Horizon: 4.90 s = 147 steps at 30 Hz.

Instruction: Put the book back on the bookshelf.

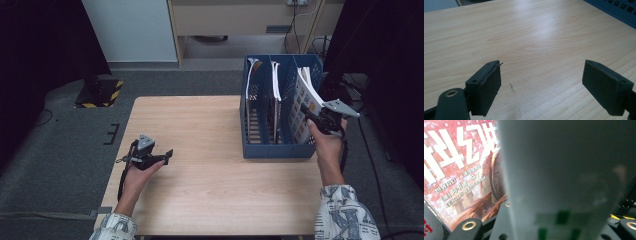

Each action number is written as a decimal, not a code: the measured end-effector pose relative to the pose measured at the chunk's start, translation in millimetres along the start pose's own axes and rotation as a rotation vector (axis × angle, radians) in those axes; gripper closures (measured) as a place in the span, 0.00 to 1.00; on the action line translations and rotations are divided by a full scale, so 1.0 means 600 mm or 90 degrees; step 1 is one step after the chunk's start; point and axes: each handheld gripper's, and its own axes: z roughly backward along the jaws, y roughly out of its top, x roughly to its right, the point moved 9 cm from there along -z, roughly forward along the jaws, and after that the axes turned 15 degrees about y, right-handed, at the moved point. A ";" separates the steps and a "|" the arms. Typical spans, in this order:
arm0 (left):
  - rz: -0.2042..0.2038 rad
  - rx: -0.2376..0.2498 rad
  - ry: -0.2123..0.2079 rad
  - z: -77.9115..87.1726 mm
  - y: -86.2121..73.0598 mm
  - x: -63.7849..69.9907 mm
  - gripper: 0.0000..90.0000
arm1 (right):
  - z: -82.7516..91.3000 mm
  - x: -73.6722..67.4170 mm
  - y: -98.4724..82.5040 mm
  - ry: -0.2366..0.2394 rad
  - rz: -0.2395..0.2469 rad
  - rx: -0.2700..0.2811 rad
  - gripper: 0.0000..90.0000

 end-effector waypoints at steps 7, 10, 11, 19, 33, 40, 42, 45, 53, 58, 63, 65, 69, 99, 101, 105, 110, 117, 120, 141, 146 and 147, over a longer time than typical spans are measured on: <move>-0.001 0.000 -0.001 0.000 0.000 0.000 0.17 | 0.000 -0.001 0.015 0.002 0.004 0.009 0.77; -0.001 0.000 -0.002 0.000 0.001 0.001 0.17 | 0.000 -0.004 0.020 0.008 0.004 0.013 0.76; -0.001 0.001 -0.002 0.000 0.001 0.001 0.17 | -0.001 -0.005 0.022 0.011 0.003 0.014 0.76; -0.004 -0.001 -0.005 -0.001 0.000 0.004 0.17 | -0.001 -0.008 0.030 0.031 0.000 0.026 0.75; -0.006 -0.001 -0.008 0.000 0.001 0.006 0.17 | -0.012 -0.010 0.024 0.019 0.014 0.008 0.74; -0.008 -0.001 -0.008 -0.002 0.001 0.007 0.17 | -0.010 -0.006 0.025 -0.002 0.013 0.004 0.82; -0.008 -0.001 -0.008 -0.002 0.001 0.007 0.17 | -0.009 -0.001 0.027 -0.015 0.004 0.010 0.82; -0.006 0.000 -0.008 -0.001 0.002 0.006 0.17 | -0.011 0.009 0.033 -0.043 0.005 0.010 0.82; 0.003 0.004 -0.007 -0.001 0.004 0.000 0.17 | -0.020 0.039 0.044 -0.066 -0.006 0.020 0.82; 0.005 0.001 -0.008 -0.003 0.003 0.000 0.17 | -0.026 0.051 0.055 -0.083 -0.011 0.030 0.82; 0.009 0.005 -0.010 -0.003 0.005 0.000 0.17 | -0.035 0.056 0.065 -0.103 0.001 0.026 0.82; 0.010 0.004 -0.009 -0.004 0.004 -0.002 0.17 | -0.039 0.055 0.067 -0.106 0.010 0.022 0.82; 0.011 0.005 -0.009 -0.003 0.005 -0.002 0.17 | -0.046 0.054 0.064 -0.109 0.013 0.017 0.82; 0.009 0.011 -0.009 0.003 0.009 -0.001 0.17 | -0.069 0.022 0.037 -0.096 0.035 0.007 0.74; 0.009 0.011 -0.010 0.003 0.009 -0.001 0.17 | -0.070 0.021 0.035 -0.095 0.027 0.006 0.69; 0.010 0.013 -0.010 0.003 0.011 -0.001 0.17 | -0.071 0.020 0.034 -0.094 0.025 0.006 0.65; 0.010 0.013 -0.008 0.004 0.011 -0.003 0.17 | -0.071 0.019 0.034 -0.091 0.023 0.007 0.61; 0.011 0.014 -0.009 0.005 0.012 -0.003 0.17 | -0.072 0.017 0.034 -0.094 0.024 0.004 0.51; 0.011 0.015 -0.008 0.005 0.012 -0.003 0.17 | -0.072 0.016 0.033 -0.092 0.021 0.000 0.47; 0.009 0.016 -0.008 0.005 0.014 -0.004 0.17 | -0.066 0.021 0.028 -0.103 0.032 0.007 0.42; 0.009 0.016 -0.007 0.005 0.014 -0.004 0.17 | -0.062 0.024 0.027 -0.109 0.052 0.004 0.62; 0.009 0.016 -0.007 0.005 0.014 -0.004 0.17 | -0.061 0.024 0.027 -0.112 0.061 0.000 0.66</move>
